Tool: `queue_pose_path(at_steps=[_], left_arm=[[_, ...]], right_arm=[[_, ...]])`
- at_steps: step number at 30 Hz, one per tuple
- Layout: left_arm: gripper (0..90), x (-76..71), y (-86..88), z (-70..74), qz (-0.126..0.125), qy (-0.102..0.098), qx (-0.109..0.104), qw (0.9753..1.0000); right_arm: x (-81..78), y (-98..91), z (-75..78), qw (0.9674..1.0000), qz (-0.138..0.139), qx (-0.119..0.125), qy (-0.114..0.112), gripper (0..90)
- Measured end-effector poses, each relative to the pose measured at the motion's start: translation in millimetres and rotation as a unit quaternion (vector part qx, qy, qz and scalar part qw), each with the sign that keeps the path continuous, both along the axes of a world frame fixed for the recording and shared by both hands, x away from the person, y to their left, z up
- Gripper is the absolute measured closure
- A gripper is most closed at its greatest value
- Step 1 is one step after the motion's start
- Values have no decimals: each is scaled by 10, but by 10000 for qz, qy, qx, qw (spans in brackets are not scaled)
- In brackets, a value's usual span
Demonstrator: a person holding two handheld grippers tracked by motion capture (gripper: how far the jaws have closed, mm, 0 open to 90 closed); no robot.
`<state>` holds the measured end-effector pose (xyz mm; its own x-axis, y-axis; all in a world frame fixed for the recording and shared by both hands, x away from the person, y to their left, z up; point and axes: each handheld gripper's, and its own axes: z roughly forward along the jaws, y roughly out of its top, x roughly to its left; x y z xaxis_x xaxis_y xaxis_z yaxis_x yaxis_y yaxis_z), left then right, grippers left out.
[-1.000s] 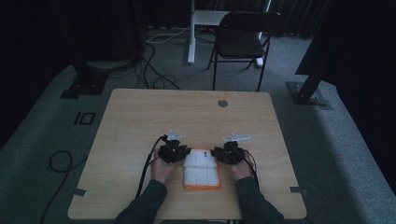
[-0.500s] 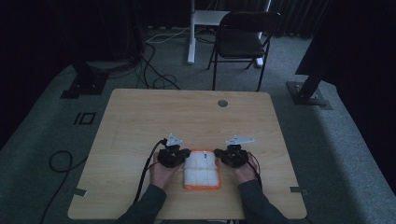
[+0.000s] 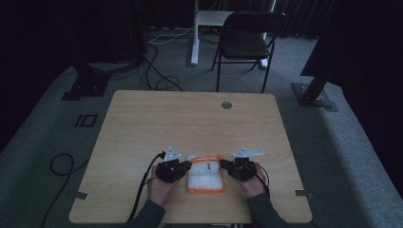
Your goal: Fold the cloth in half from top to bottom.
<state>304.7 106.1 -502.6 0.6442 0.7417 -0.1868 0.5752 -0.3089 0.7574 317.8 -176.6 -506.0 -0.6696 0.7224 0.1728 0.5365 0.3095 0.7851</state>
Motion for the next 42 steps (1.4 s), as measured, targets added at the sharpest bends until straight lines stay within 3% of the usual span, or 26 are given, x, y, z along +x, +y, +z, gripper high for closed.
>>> queue_pose_path(at_steps=[5, 9, 14, 24, 28, 30, 35, 42], left_arm=[[822, -91, 9, -26, -69, -29, 39, 10000], [822, -118, -4, -36, -90, -53, 81, 9999], [821, -117, -22, -32, -103, -89, 124, 9998], [821, -104, -19, -33, -108, -93, 132, 9998], [821, -96, -21, -41, -101, -80, 115, 9999], [820, -92, -19, -46, -97, -76, 106, 9999], [820, -93, -3, -51, -99, -65, 98, 9999], [815, -125, 14, -40, -125, -88, 44, 9999]], right_arm=[[-67, -57, 4, 10000, -41, 26, -42, 820], [-11, -82, 43, 9997, -182, 113, -103, 653], [170, -6, 58, 9999, -10, 122, 13, 547], [520, 208, -85, 9990, 346, -148, 245, 483], [607, 263, -150, 9979, 451, -175, 421, 508], [632, 272, -175, 9973, 498, -132, 519, 575], [555, 254, -107, 9976, 608, -102, 318, 821], [389, 129, 10, 9982, 586, -48, 105, 855]])
